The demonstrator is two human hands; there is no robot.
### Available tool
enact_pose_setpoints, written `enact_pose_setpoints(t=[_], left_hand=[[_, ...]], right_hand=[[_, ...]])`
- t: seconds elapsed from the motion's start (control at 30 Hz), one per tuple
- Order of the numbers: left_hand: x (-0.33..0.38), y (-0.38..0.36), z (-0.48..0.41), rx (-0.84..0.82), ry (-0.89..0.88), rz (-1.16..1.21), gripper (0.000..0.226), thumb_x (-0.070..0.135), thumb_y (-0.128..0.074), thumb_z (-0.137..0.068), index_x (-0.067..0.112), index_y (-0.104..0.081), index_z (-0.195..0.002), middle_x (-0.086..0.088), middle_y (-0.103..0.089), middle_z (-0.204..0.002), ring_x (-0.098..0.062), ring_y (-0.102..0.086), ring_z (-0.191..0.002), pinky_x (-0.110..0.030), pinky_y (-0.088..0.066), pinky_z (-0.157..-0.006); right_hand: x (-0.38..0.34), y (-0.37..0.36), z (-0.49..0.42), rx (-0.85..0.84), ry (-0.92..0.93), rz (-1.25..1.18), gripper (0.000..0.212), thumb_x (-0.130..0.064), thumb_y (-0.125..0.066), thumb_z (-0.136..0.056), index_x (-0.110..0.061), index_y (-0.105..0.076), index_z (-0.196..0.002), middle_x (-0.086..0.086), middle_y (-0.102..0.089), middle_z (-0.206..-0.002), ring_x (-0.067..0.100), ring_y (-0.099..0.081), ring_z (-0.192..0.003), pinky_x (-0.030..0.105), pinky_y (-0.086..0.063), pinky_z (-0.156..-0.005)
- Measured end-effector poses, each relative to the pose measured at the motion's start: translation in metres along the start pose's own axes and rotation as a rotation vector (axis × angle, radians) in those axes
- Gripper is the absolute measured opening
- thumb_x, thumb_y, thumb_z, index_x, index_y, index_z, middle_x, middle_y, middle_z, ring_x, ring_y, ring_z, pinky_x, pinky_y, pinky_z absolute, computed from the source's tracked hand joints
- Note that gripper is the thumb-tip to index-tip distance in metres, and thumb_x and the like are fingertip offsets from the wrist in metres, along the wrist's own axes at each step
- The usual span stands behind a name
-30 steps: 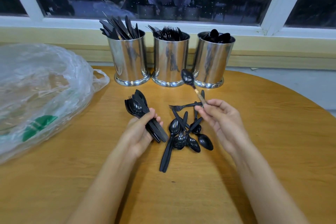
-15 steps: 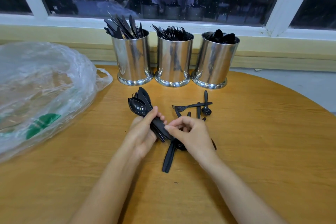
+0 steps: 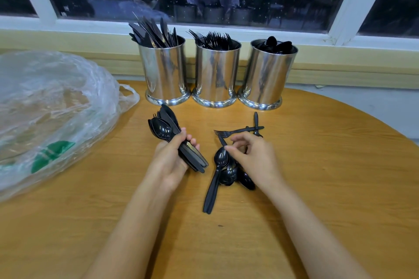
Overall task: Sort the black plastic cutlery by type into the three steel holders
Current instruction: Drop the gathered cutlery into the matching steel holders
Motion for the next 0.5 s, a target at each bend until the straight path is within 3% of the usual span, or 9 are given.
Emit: enact_pose_setpoints(t=[0.07,0.17,0.3,0.37,0.5], left_hand=[[-0.003,-0.001,0.000,-0.011,0.004,-0.018,0.006,0.013,-0.057,-0.097,0.011,-0.058,-0.103,0.001,-0.059,-0.072,-0.010,-0.061,-0.065,-0.031,-0.054,-0.074],[-0.004,-0.001,0.001,-0.013,0.013,-0.017,0.007,0.012,-0.057,-0.097,0.011,-0.059,-0.104,0.000,-0.060,-0.071,-0.010,-0.062,-0.066,-0.031,-0.054,-0.075],[-0.005,-0.002,0.001,-0.016,0.018,-0.015,0.006,0.013,-0.058,-0.097,0.011,-0.060,-0.102,0.000,-0.061,-0.071,-0.011,-0.062,-0.067,-0.032,-0.054,-0.075],[-0.005,-0.002,0.002,-0.016,0.023,-0.018,0.006,0.013,-0.059,-0.096,0.010,-0.060,-0.101,0.000,-0.061,-0.072,-0.011,-0.061,-0.068,-0.031,-0.054,-0.074],[-0.006,-0.002,0.002,-0.018,0.036,-0.034,0.004,0.013,-0.059,-0.096,0.010,-0.061,-0.098,-0.001,-0.061,-0.073,-0.012,-0.061,-0.070,-0.031,-0.055,-0.075]], right_hand=[[-0.007,-0.008,-0.001,-0.044,0.005,0.135,0.034,-0.041,-0.073,-0.083,-0.030,-0.063,-0.113,-0.016,-0.065,-0.090,0.006,-0.057,-0.093,0.027,-0.049,-0.071],[-0.008,-0.012,-0.004,-0.081,-0.043,0.178,0.033,-0.036,-0.071,-0.086,-0.031,-0.061,-0.117,-0.015,-0.064,-0.095,0.006,-0.057,-0.089,0.025,-0.047,-0.066],[-0.004,-0.007,-0.011,0.015,-0.121,-0.231,0.035,-0.024,-0.075,-0.083,-0.032,-0.062,-0.114,-0.009,-0.066,-0.088,0.005,-0.063,-0.078,0.030,-0.054,-0.075],[-0.004,0.001,-0.015,0.063,-0.154,-0.404,0.037,-0.022,-0.073,-0.084,-0.028,-0.060,-0.117,-0.006,-0.067,-0.091,0.004,-0.062,-0.075,0.024,-0.050,-0.075],[-0.001,0.020,-0.017,0.208,-0.180,-0.659,0.007,-0.017,-0.065,-0.091,-0.015,-0.062,-0.098,-0.004,-0.065,-0.084,0.003,-0.059,-0.063,0.017,-0.047,-0.060]])
Point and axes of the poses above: each hand's wrist, its own z-axis away from the middle knuckle, its own y-axis out of the back of the hand, x = y × z, the point moved 2 cm from there along -z, towards the middle knuckle
